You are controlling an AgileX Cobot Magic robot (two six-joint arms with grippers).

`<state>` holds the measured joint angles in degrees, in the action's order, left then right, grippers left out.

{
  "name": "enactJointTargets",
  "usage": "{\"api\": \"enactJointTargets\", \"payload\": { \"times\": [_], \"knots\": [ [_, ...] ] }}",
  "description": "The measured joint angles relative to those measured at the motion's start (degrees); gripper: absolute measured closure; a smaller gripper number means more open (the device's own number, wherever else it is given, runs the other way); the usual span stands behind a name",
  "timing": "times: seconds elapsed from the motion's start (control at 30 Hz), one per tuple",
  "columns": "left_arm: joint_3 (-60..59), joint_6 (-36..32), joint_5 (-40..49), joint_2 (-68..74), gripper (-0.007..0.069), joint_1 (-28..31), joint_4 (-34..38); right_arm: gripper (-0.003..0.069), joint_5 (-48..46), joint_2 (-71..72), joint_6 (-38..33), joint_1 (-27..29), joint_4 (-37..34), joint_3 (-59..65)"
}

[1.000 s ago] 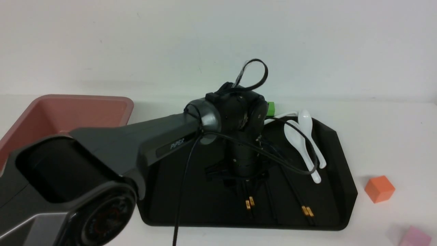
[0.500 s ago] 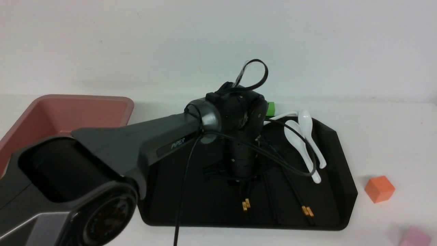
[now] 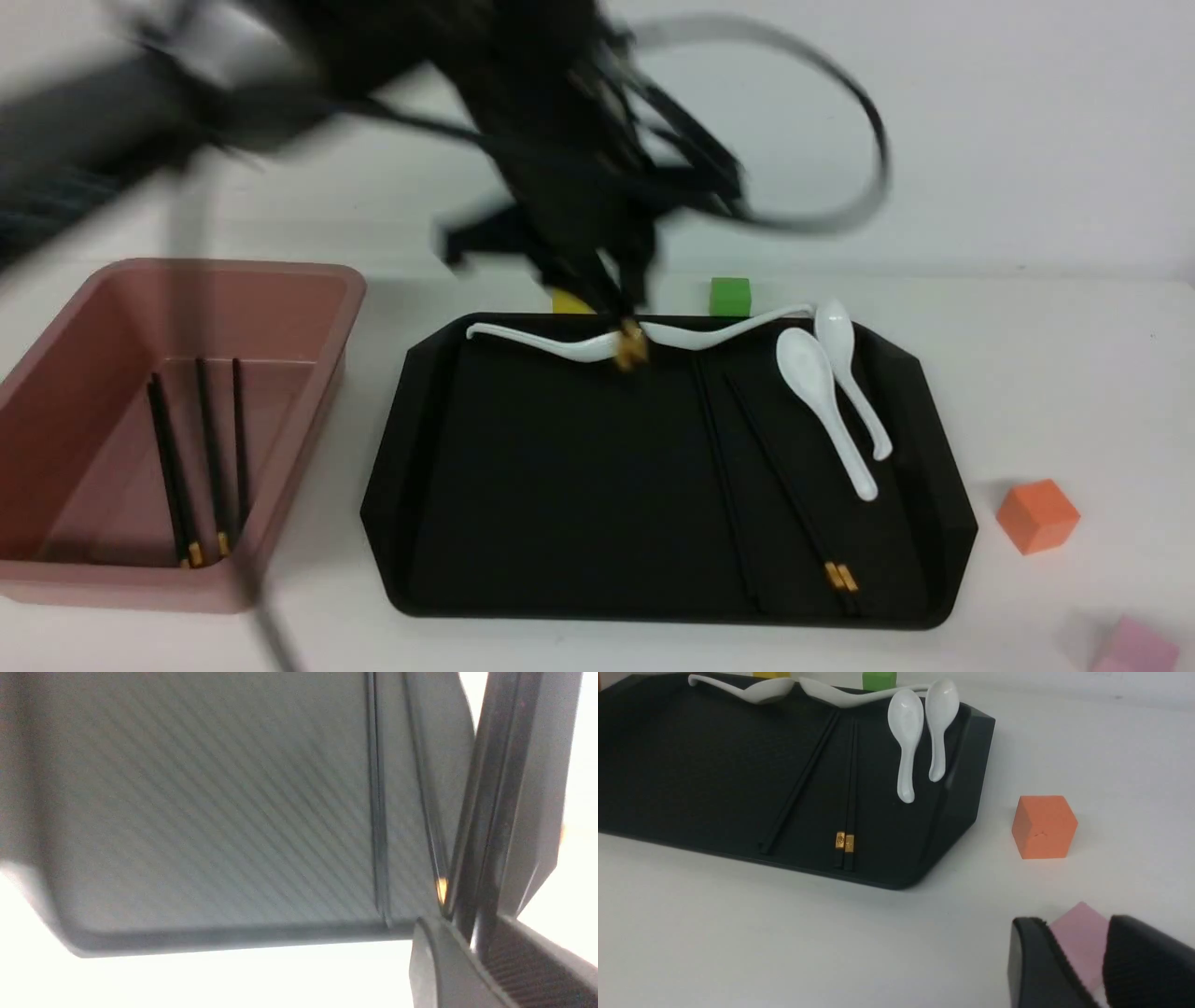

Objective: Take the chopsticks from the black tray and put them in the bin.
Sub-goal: Use the left arm to put the chopsticks into the lunch box

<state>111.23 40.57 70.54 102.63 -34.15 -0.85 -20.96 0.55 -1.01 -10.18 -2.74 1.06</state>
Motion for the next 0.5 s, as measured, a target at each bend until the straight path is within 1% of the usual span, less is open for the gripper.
{"api": "enactJointTargets", "payload": {
  "times": [0.07,0.13,0.17,0.2,0.27,0.43,0.5],
  "knots": [
    [-1.2,-1.0,0.3,-5.4,0.0511,4.2,-3.6,0.0419,0.0,0.0,0.0,0.0,0.0,0.0],
    [-4.0,-1.6,0.5,-10.7,0.0511,8.9,-5.1,0.0419,0.0,0.0,0.0,0.0,0.0,0.0],
    [-5.3,-1.8,0.5,-12.1,0.0511,10.5,-5.3,0.0419,0.0,0.0,0.0,0.0,0.0,0.0],
    [-8.4,-2.3,0.7,-14.5,0.0511,13.5,-5.7,0.0419,0.0,0.0,0.0,0.0,0.0,0.0],
    [-13.2,-3.2,1.0,-17.1,0.0511,17.6,-6.0,0.0419,0.0,0.0,0.0,0.0,0.0,0.0],
    [-28.1,-4.6,1.1,-19.1,0.0511,28.3,-5.9,0.0419,0.0,0.0,0.0,0.0,0.0,0.0],
    [-31.7,-4.6,0.3,-18.5,0.0511,30.5,-5.9,0.0419,0.0,0.0,0.0,0.0,0.0,0.0]
  ]
}}
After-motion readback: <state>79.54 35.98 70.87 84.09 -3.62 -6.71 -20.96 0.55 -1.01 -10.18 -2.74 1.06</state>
